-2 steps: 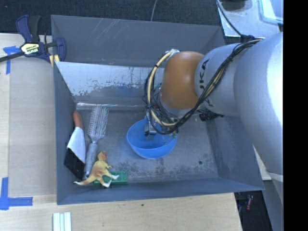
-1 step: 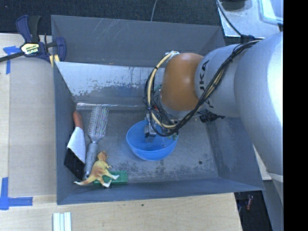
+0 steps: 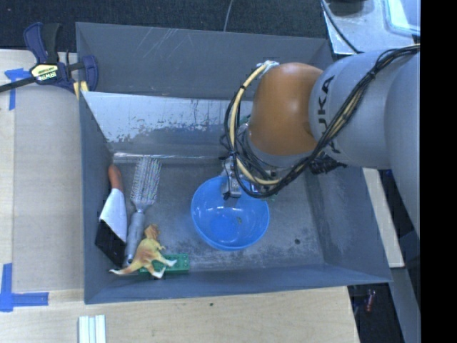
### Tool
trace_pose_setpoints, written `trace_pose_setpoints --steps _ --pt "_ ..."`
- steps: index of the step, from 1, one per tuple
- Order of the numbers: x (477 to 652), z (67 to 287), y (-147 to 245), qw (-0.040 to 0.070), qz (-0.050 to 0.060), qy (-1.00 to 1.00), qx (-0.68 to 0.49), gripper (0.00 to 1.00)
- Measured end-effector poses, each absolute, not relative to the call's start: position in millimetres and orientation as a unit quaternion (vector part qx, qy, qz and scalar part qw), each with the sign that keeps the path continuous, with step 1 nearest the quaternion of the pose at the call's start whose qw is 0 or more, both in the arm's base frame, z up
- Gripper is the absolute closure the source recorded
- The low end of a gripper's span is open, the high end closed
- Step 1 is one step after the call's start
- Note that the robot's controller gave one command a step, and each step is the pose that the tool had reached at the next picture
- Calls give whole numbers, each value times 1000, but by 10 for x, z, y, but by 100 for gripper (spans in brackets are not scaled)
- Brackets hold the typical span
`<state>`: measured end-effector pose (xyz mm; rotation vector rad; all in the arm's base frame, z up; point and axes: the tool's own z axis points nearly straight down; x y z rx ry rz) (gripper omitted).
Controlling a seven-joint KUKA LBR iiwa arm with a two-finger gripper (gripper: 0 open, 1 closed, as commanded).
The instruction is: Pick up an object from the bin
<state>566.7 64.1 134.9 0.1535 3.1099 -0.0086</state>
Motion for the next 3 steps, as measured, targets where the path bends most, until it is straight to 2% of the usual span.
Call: trace_pose_setpoints --steps 1,2,3 --pt "5938 2198 700 14 -4 999 41 100" --pt "5978 2430 768 18 -3 999 34 100" --pt "5905 1625 949 18 -2 998 68 100"
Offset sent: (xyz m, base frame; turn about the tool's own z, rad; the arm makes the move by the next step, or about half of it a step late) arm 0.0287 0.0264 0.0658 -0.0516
